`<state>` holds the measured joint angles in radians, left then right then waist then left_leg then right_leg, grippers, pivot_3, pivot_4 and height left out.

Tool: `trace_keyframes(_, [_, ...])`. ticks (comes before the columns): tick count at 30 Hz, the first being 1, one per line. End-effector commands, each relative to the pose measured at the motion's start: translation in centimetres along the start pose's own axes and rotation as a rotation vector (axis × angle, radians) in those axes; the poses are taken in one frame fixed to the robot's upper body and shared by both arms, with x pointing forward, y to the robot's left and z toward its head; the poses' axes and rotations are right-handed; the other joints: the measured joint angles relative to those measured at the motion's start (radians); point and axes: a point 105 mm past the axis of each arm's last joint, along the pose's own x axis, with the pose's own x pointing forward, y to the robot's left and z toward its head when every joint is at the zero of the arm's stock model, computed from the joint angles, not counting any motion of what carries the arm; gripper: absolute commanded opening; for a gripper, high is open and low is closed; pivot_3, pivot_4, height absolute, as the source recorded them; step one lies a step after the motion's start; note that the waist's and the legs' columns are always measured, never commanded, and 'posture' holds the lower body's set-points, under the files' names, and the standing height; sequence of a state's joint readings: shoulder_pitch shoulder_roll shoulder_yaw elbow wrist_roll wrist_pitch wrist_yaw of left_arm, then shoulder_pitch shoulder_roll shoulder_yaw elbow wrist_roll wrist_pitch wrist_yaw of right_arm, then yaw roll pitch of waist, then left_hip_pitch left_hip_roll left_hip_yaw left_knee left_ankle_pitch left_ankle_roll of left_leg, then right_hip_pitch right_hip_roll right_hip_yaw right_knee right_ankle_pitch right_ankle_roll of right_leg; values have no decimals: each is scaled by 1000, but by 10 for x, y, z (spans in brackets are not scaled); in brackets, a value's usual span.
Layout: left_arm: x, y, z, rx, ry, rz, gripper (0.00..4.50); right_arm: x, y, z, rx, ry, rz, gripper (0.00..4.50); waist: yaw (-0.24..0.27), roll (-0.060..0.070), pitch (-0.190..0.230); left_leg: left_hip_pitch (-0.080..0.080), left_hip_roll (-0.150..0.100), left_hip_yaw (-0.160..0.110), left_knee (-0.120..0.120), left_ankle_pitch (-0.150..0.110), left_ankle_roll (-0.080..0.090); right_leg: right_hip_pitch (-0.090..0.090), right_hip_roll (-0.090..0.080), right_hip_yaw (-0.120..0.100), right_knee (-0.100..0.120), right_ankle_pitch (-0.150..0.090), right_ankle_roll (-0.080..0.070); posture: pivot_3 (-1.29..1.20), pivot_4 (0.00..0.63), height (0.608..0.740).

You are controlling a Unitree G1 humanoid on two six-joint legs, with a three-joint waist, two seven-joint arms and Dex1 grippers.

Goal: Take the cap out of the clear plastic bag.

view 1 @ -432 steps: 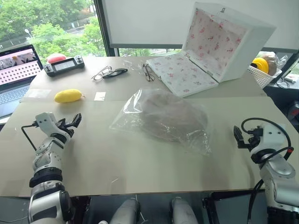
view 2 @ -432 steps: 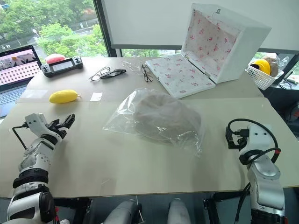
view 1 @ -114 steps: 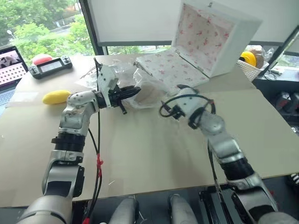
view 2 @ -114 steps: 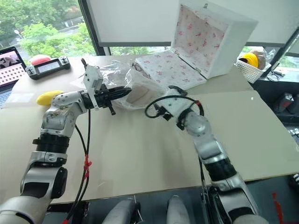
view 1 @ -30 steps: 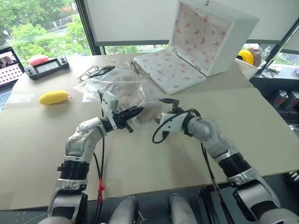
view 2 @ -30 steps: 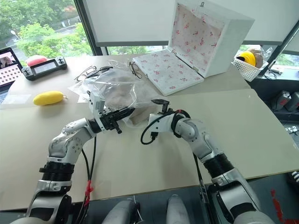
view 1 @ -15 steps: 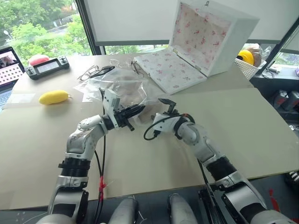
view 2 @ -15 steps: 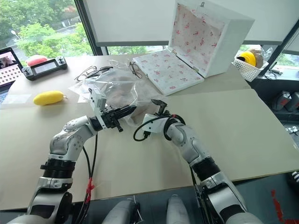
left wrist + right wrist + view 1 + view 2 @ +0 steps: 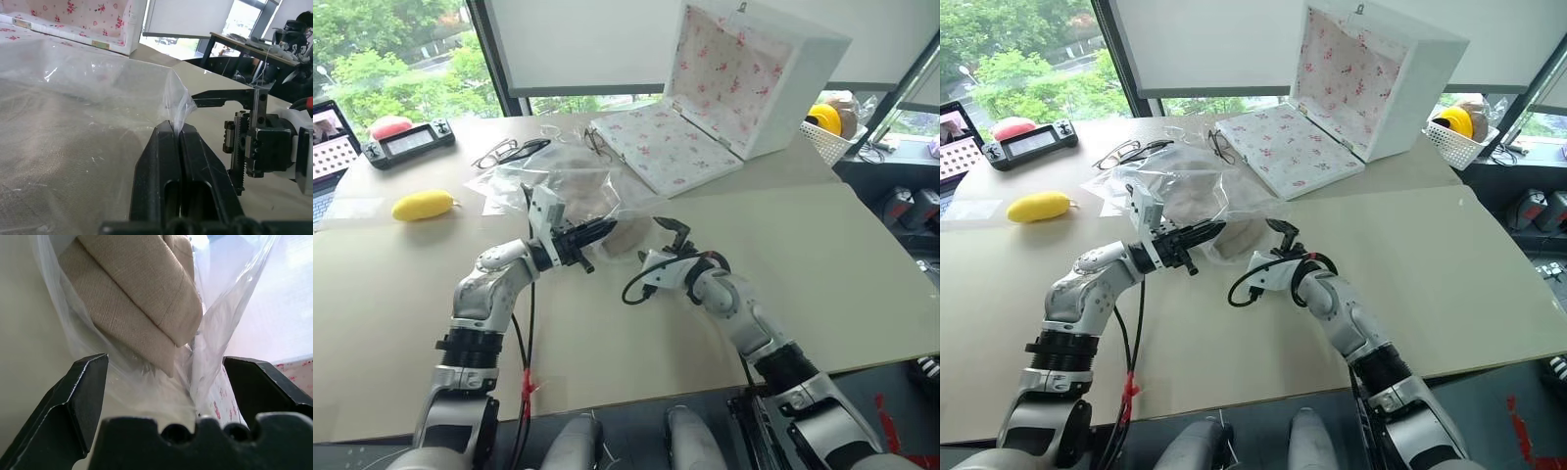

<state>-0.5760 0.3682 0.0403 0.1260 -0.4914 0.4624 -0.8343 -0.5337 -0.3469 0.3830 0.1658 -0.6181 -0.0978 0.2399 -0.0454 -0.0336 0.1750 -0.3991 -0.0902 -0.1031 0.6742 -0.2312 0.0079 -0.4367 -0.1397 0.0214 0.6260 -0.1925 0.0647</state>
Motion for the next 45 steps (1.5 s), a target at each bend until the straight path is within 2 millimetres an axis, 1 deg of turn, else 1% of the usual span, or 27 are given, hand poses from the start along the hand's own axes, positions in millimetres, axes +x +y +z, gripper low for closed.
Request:
trace_keyframes(1, [3, -3, 14, 48, -32, -18, 0, 3, -10, 15, -7, -44, -33, 3177, 1, 0, 0, 0, 0, 0, 0, 0, 0, 0, 0, 0, 0, 0, 0, 0, 150, 740])
trace_keyframes(2, [3, -2, 14, 48, -31, -18, 0, 4, -10, 18, -13, -54, -33, 2890, 1, 0, 0, 0, 0, 0, 0, 0, 0, 0, 0, 0, 0, 0, 0, 0, 150, 740])
trace_keyframes(3, [3, -2, 13, 48, -30, -18, 0, 5, -11, 20, -14, -60, -33, 2473, 1, 0, 0, 0, 0, 0, 0, 0, 0, 0, 0, 0, 0, 0, 0, 0, 150, 740])
trace_keyframes(4, [3, -2, 13, 48, -29, -17, 0, 7, -11, 22, -17, -67, -31, 2199, 1, 0, 0, 0, 0, 0, 0, 0, 0, 0, 0, 0, 0, 0, 0, 0, 150, 740])
trace_keyframes(6, [3, -2, 13, 49, -28, -19, 0, 8, -9, 23, -22, -72, -24, 1413, 1, 0, 0, 0, 0, 0, 0, 0, 0, 0, 0, 0, 0, 0, 0, 0, 150, 740])
trace_keyframes(7, [3, -2, 13, 49, -28, -19, 0, 8, -8, 23, -23, -73, -21, 1110, 1, 0, 0, 0, 0, 0, 0, 0, 0, 0, 0, 0, 0, 0, 0, 0, 150, 740])
trace_keyframes(9, [3, -2, 14, 50, -29, -19, 0, 8, -4, 24, -21, -78, -4, 511, 1, 0, 0, 0, 0, 0, 0, 0, 0, 0, 0, 0, 0, 0, 0, 0, 150, 740])
trace_keyframes(10, [3, -2, 14, 52, -30, -18, 0, 9, -1, 25, -24, -84, 6, 137, 1, 0, 0, 0, 0, 0, 0, 0, 0, 0, 0, 0, 0, 0, 0, 0, 150, 740])
trace_keyframes(14, [3, -1, 14, 54, -31, -16, 0, 11, 8, 27, -35, -96, 47, 137, 1, 0, 0, 0, 0, 0, 0, 0, 0, 0, 0, 0, 0, 0, 0, 0, 150, 740])
trace_keyframes(17, [4, -2, 14, 53, -32, -18, 0, 17, 13, 27, -42, -96, 65, 137, 0, 0, 0, 0, 0, 0, 0, 0, 0, 0, 0, 0, 0, 0, 0, 0, 150, 740])
trace_keyframes(21, [4, -2, 14, 53, -31, -19, 0, 22, 10, 24, -61, -87, 46, 137, 1, 0, 0, 0, 0, 0, 0, 0, 0, 0, 0, 0, 0, 0, 0, 0, 150, 740])
trace_keyframes(22, [4, -2, 14, 54, -30, -19, 0, 23, 8, 21, -60, -80, 36, 641, 1, 0, 0, 0, 0, 0, 0, 0, 0, 0, 0, 0, 0, 0, 0, 0, 150, 740])
trace_keyframes(23, [5, -1, 14, 54, -30, -19, 0, 23, 6, 19, -61, -74, 29, 794, 1, 0, 0, 0, 0, 0, 0, 0, 0, 0, 0, 0, 0, 0, 0, 0, 150, 740])
trace_keyframes(25, [5, -1, 14, 54, -29, -18, 0, 23, 3, 17, -67, -67, 23, 1516, 1, 0, 0, 0, 0, 0, 0, 0, 0, 0, 0, 0, 0, 0, 0, 0, 150, 740])
trace_keyframes(26, [5, -1, 14, 54, -28, -18, 0, 23, 3, 16, -70, -65, 26, 1715, 1, 0, 0, 0, 0, 0, 0, 0, 0, 0, 0, 0, 0, 0, 0, 0, 150, 740])
trace_keyframes(27, [5, -1, 14, 54, -28, -19, 0, 23, 2, 15, -71, -65, 28, 2164, 1, 0, 0, 0, 0, 0, 0, 0, 0, 0, 0, 0, 0, 0, 0, 0, 150, 740])
trace_keyframes(30, [6, -2, 14, 53, -25, -20, 0, 20, 5, 16, -79, -72, 58, 3098, 0, 0, 0, 0, 0, 0, 0, 0, 0, 0, 0, 0, 0, 0, 0, 0, 150, 740])
trace_keyframes(31, [7, -2, 14, 53, -25, -21, 0, 19, 5, 16, -85, -74, 63, 3530, 1, 0, 0, 0, 0, 0, 0, 0, 0, 0, 0, 0, 0, 0, 0, 0, 150, 740])
trace_keyframes(34, [7, -2, 14, 53, -24, -21, 0, 18, 5, 16, -92, -76, 66, 4480, 0, 0, 0, 0, 0, 0, 0, 0, 0, 0, 0, 0, 0, 0, 0, 0, 150, 740])
trace_keyframes(37, [8, -3, 15, 54, -24, -24, 0, 20, 0, 12, -114, -57, 51, 4480, 0, 0, 0, 0, 0, 0, 0, 0, 0, 0, 1, 0, 0, 0, 0, 0, 150, 740])
trace_keyframes(41, [7, -4, 14, 53, -24, -27, 0, 33, -3, 12, -126, -40, 29, 4480, -1, 0, 0, 0, 0, 0, 0, 0, 0, 0, 1, 0, 0, 0, 0, 0, 150, 740])
trace_keyframes(45, [7, -6, 14, 54, -24, -28, 0, 43, 0, 14, -114, -36, 25, 4480, 0, 0, 0, 0, 1, 0, 0, 0, -1, 0, 1, 0, 0, 0, -1, 0, 150, 740])
